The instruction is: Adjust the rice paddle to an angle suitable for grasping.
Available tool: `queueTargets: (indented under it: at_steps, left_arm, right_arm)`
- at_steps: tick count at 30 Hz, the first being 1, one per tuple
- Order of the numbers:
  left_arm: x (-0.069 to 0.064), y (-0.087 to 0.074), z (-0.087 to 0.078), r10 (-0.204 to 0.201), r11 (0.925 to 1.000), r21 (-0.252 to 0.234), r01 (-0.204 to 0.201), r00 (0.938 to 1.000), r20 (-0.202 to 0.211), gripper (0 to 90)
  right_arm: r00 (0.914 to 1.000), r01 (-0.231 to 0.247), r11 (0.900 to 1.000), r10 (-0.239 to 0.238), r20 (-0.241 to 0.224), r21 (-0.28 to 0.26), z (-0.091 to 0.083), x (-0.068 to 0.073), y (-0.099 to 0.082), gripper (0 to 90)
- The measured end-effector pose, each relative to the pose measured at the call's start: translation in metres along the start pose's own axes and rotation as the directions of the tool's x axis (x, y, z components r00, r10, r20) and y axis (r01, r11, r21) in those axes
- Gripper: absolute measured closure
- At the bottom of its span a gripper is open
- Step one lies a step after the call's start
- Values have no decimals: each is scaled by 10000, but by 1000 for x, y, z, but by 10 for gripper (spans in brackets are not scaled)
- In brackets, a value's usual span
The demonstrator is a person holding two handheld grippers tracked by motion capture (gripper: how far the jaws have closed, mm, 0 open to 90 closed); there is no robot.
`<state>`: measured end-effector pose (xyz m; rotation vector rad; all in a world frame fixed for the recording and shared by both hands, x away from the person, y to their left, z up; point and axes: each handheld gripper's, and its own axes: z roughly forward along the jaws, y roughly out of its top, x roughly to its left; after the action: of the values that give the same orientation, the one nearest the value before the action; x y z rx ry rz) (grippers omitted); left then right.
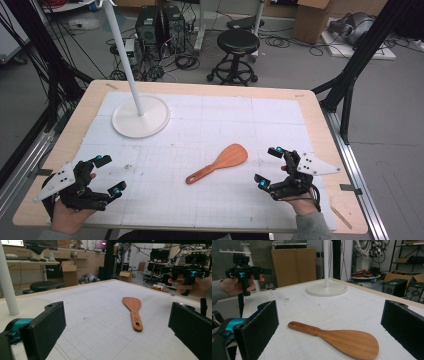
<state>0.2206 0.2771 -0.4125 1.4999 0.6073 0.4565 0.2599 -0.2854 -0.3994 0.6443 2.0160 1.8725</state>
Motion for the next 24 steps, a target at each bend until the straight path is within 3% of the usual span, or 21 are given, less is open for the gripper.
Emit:
queueTargets:
  at_steps: [10, 20, 24]
  left_arm:
    - [1, 0, 3, 47, 9999, 107, -47, 10000, -11, 17]
    - [2, -2, 5, 27, 9996, 277, -27, 10000, 3, 17]
    - [1, -3, 4, 12, 9994, 355, -11, 10000, -31, 17]
  right_arm:
    - [10000, -21, 9997, 20, 48, 229, 3, 1, -1, 0]
    - [9998, 81, 9974, -93, 172, 717, 19, 1, 0, 0]
    - [9996, 54, 9971, -75, 275, 757, 20, -3, -1, 103]
